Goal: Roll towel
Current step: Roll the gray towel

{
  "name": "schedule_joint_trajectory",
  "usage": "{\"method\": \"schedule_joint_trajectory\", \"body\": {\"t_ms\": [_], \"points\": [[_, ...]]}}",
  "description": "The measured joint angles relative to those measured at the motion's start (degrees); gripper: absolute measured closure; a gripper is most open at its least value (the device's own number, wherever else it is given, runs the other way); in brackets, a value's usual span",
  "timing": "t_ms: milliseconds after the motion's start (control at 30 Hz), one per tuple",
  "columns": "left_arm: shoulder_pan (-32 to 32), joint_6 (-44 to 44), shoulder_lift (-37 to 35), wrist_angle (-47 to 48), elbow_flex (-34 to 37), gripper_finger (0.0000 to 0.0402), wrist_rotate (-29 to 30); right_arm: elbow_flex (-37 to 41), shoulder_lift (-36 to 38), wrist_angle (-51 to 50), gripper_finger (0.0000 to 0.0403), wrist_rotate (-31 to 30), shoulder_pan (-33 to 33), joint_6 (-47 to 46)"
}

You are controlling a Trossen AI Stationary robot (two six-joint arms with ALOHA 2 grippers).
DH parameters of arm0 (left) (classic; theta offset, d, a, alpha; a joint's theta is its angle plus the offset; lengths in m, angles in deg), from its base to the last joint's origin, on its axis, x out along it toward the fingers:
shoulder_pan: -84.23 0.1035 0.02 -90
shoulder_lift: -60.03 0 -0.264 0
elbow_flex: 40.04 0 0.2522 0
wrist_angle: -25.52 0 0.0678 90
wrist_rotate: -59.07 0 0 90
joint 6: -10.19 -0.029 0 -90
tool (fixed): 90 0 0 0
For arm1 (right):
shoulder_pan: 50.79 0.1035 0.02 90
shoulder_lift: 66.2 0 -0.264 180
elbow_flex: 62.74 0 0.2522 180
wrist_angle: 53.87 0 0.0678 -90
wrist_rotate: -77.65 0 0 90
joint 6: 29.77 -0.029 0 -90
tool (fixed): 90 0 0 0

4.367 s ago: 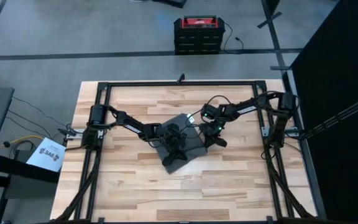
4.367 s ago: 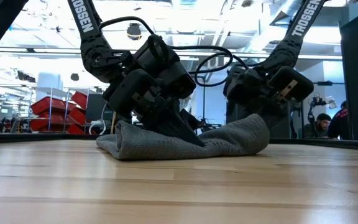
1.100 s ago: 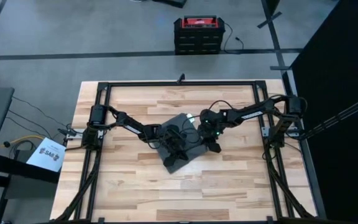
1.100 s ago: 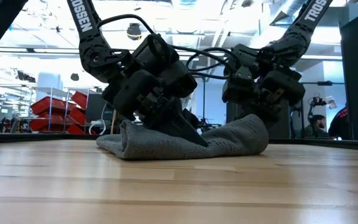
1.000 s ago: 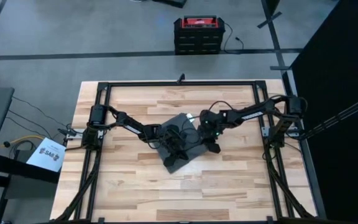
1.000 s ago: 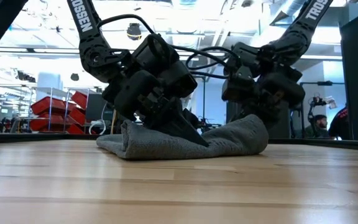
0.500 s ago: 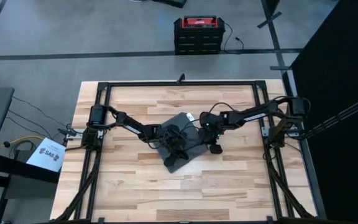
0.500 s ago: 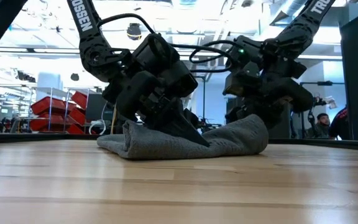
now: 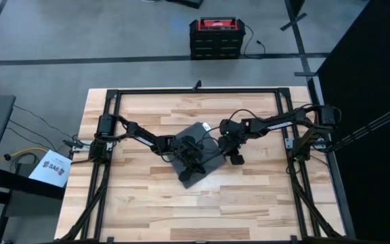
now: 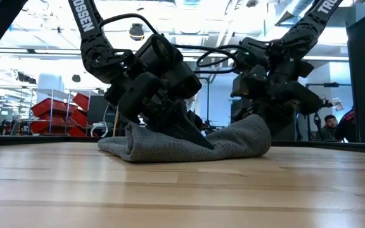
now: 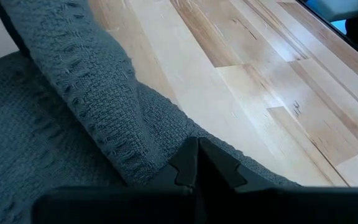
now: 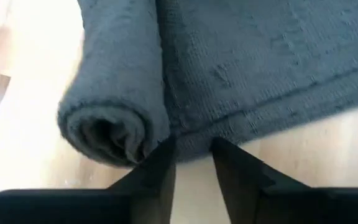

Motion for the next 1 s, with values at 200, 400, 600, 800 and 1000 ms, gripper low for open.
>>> {"method": "schedule_joint_trajectory", "body": {"t_ms": [200, 400, 600, 800, 1000], "points": [[-0.03, -0.01, 0.0, -0.02, 0.0, 0.0402, -0.12, 0.02, 8.72, -3.83, 0.0274, -6.84, -0.11, 2.64], [-0.03, 0.07, 0.02, -0.07, 0.0, 0.0402, -0.17, -0.04, 17.86, 0.31, 0.0273, -3.21, 0.72, 2.99], [-0.06, 0.28, 0.02, -0.09, 0.02, 0.0402, -0.19, 5.97, 14.49, 12.1, 0.0275, 0.51, 4.15, 2.97], [-0.07, 0.86, 0.02, -0.12, 0.04, 0.0402, -0.2, 11.94, 10.59, 28.31, 0.0284, 0.43, 5.63, 3.74], [-0.07, 2.35, 0.02, -0.12, 0.04, 0.0402, -0.21, 14.72, 8.16, 33.03, 0.0284, 0.36, 5.03, 4.02]]}}
